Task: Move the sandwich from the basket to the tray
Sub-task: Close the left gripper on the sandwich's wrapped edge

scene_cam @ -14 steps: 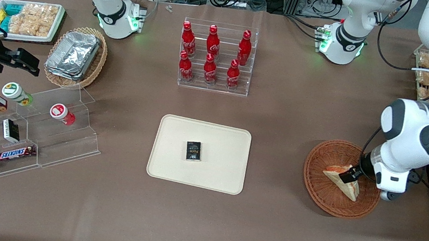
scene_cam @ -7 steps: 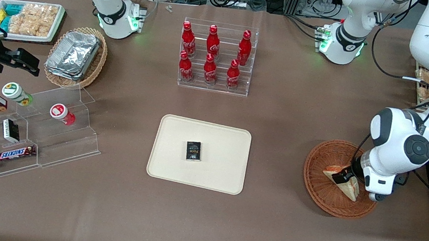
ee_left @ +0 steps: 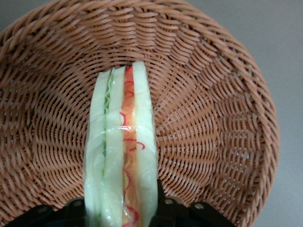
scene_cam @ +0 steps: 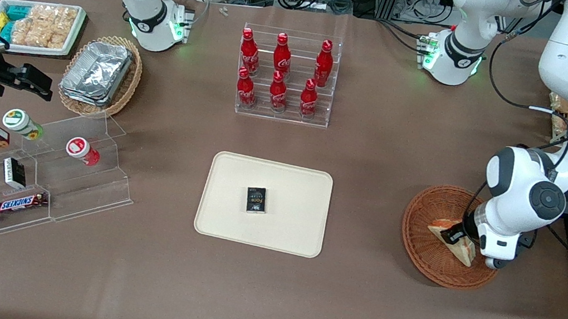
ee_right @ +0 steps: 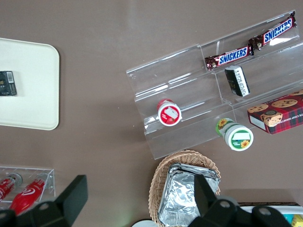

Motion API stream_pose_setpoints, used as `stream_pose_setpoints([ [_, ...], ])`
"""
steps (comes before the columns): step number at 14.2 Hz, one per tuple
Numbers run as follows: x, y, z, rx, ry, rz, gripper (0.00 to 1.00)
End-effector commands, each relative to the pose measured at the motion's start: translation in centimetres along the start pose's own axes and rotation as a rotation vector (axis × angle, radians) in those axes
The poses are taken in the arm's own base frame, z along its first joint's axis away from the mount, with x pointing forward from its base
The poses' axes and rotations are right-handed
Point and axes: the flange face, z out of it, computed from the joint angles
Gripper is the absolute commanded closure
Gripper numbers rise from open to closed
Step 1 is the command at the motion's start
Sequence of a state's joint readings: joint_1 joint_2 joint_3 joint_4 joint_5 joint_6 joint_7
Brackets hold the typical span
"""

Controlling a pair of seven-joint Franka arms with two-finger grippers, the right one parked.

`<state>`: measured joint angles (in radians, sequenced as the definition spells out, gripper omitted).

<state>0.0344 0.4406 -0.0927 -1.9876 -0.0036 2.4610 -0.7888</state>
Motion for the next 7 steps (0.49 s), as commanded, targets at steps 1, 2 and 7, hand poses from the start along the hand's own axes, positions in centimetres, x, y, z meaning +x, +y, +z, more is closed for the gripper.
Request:
stream_pose_setpoints([
  [1, 0.0, 0.8, -1.1, -0.012, 0.028, -0.021, 1.0],
  [2, -0.1, 0.9, -1.6, -0.01, 0.028, -0.011, 1.0],
  [7, -1.1, 3.3, -10.5, 0.078, -0.047, 0.061, 1.0],
])
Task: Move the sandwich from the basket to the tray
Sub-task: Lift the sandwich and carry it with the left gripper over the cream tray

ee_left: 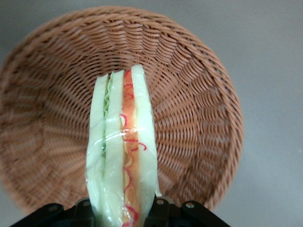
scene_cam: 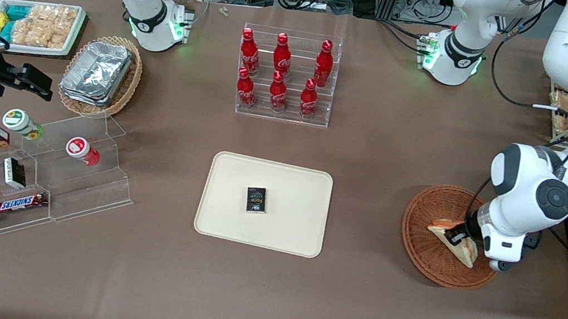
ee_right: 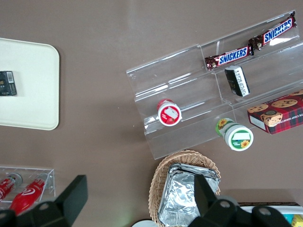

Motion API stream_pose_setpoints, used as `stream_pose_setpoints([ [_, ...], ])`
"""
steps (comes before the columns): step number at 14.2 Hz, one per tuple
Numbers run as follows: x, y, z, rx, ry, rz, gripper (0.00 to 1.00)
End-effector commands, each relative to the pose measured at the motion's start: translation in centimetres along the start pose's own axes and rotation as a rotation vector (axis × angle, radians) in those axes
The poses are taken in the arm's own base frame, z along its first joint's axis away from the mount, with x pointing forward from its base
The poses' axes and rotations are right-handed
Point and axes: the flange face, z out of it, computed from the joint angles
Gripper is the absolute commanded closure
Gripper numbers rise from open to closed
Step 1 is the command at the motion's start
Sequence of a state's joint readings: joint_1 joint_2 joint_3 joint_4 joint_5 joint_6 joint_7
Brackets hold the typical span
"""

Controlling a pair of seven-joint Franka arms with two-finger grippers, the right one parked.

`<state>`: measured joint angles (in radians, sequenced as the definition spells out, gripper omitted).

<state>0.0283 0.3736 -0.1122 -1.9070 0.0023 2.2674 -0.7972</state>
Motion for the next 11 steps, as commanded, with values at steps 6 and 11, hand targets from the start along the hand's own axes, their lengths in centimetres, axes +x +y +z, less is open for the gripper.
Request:
stream_pose_setpoints([
  [6, -2.4, 5.8, -17.3, 0.048, -0.058, 0.208, 1.0],
  [11, -9.3, 12.3, -18.5, 0.001, -0.075, 0.373, 1.0],
])
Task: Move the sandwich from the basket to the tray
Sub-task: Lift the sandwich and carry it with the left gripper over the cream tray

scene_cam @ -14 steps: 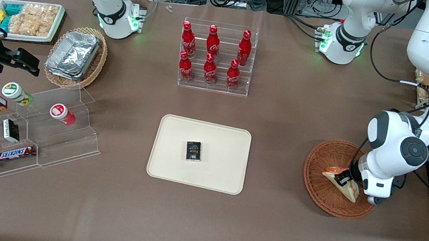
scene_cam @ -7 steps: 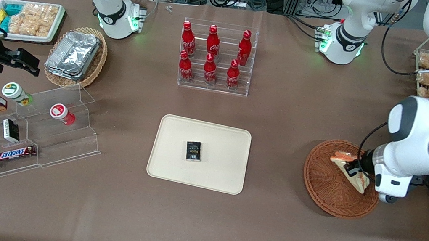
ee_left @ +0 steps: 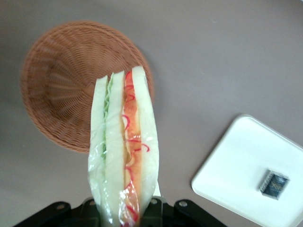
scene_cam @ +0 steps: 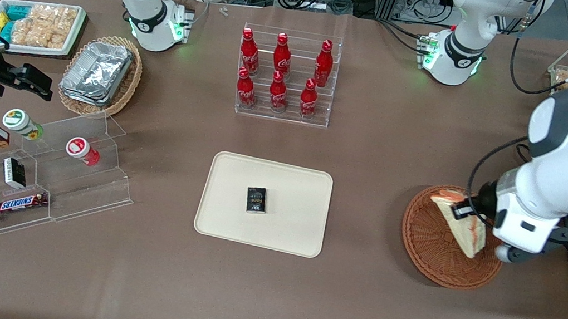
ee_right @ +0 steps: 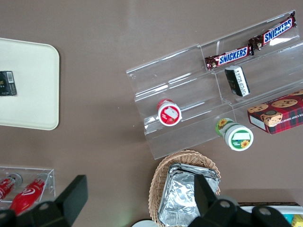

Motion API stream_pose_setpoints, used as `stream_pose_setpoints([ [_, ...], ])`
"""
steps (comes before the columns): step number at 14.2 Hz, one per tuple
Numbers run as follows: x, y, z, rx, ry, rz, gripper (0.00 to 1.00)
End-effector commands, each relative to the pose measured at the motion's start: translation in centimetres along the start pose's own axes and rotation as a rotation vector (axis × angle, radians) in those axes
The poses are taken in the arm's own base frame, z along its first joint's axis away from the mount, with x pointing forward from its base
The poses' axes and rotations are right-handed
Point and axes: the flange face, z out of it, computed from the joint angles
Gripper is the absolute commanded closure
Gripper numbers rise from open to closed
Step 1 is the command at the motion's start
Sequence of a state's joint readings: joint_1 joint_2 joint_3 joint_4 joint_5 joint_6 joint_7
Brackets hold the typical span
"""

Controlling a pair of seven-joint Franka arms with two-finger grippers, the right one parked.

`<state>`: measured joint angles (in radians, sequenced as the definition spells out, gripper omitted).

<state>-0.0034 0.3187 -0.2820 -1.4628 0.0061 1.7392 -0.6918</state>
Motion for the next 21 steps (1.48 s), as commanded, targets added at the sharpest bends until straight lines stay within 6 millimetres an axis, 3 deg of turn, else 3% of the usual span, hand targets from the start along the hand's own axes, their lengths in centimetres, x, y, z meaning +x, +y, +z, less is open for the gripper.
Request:
stream_pose_setpoints([
  [1, -1.8, 5.6, 2.4, 0.005, -0.039, 0.107, 1.0],
  [5, -5.1, 15.6, 10.2, 0.07, -0.02, 0.283, 1.0],
  [9, -6.6, 20.9, 18.5, -0.009, 0.023, 0.37, 1.0],
  [11, -6.9, 21.8, 22.0, -0.002, 0.039, 0.486, 1.0],
  [16, -9.5, 23.7, 26.5, 0.025, 0.043, 0.598, 0.99],
  [18, -10.5, 24.1, 27.8, 0.035, 0.031, 0.614, 0.89],
  [19, -10.9, 24.3, 28.2, 0.033, 0.028, 0.604, 0.89],
  [21, -11.3, 24.3, 29.0, 0.025, 0.034, 0.616, 0.69],
])
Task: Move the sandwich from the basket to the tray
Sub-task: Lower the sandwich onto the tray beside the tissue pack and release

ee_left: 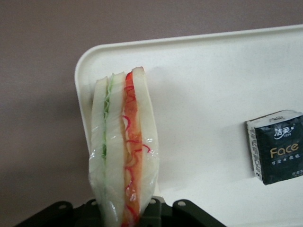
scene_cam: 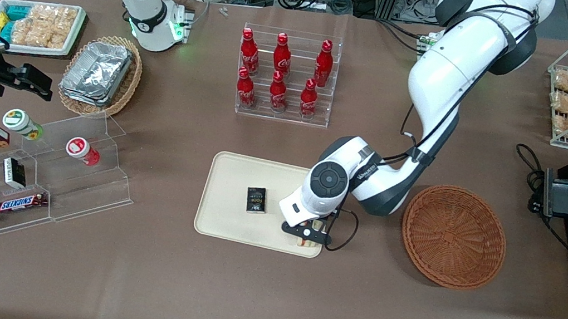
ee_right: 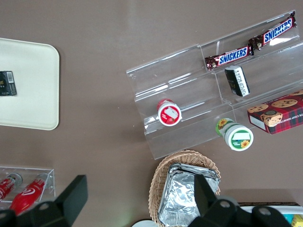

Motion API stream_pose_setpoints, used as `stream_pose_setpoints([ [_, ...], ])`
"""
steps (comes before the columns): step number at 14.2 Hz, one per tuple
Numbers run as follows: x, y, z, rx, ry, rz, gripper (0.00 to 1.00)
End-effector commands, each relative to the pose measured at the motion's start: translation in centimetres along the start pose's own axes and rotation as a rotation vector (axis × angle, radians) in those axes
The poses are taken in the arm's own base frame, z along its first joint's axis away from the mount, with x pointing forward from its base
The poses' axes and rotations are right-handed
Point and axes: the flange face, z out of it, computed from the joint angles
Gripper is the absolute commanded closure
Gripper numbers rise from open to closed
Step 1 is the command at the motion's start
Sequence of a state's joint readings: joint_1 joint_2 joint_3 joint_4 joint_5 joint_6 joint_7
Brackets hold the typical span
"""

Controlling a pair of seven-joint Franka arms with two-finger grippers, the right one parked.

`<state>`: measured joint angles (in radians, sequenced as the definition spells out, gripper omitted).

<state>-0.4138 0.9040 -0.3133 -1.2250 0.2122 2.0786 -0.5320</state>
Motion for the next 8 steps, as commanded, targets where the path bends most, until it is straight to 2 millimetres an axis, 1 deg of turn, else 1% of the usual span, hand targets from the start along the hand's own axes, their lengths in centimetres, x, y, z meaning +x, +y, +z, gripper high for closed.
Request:
stream_pose_setpoints([
  [1, 0.3, 0.5, 0.4, -0.003, 0.036, 0.013, 0.12],
  [2, 0.3, 0.5, 0.2, -0.004, 0.04, 0.013, 0.0],
  [4, 0.4, 0.6, -1.0, -0.002, 0.059, 0.01, 0.0],
  [5, 0.4, 0.9, -2.2, 0.002, 0.079, 0.019, 0.0],
  [6, 0.3, 1.3, -3.7, -0.004, 0.099, 0.008, 0.0],
  [8, 0.8, 0.1, -8.9, -0.012, 0.152, -0.046, 0.0],
])
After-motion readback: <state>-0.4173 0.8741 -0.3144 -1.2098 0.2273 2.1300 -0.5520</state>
